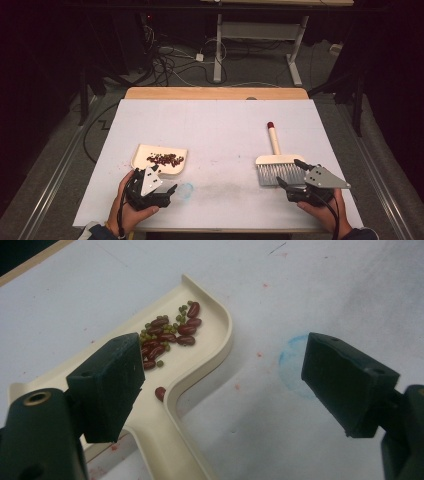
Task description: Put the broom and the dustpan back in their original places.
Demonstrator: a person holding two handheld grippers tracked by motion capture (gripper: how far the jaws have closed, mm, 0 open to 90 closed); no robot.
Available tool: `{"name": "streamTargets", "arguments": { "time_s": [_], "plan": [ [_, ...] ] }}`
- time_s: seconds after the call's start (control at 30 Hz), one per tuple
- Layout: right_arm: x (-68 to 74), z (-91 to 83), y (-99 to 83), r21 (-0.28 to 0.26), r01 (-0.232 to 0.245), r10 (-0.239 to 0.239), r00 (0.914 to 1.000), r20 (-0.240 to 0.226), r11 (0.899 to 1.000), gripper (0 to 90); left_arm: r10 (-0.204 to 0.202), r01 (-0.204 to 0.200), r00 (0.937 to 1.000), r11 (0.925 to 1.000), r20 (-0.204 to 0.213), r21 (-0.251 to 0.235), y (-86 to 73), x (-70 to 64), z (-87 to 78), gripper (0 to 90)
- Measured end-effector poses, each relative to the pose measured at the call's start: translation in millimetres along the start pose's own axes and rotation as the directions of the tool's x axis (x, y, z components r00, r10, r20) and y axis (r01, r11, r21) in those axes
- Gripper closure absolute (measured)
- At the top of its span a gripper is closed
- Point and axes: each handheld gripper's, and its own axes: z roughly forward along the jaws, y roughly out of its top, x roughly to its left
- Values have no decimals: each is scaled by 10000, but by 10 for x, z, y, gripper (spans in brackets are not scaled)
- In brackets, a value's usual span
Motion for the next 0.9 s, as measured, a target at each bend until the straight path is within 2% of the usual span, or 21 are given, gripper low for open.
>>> {"name": "streamTargets", "arguments": {
  "time_s": [0.27,0.4,0.8,0.9],
  "plan": [
    [100,-9,-131,238,101,-93,9994,-347,9997,211,24,-24,10000,10000,19,-71,6,-9,-3,168],
    [128,-12,-139,262,186,-174,9988,-464,9995,211,54,-54,10000,10000,1,-68,9,-13,-7,168],
    [164,-41,-111,54,206,-203,9983,-538,9998,211,151,-151,9999,9999,45,-52,10,-60,-33,168],
    [165,-75,-104,-15,194,-194,9990,-398,9998,211,254,-253,9997,9997,64,-73,15,-76,-33,168]
  ]
}}
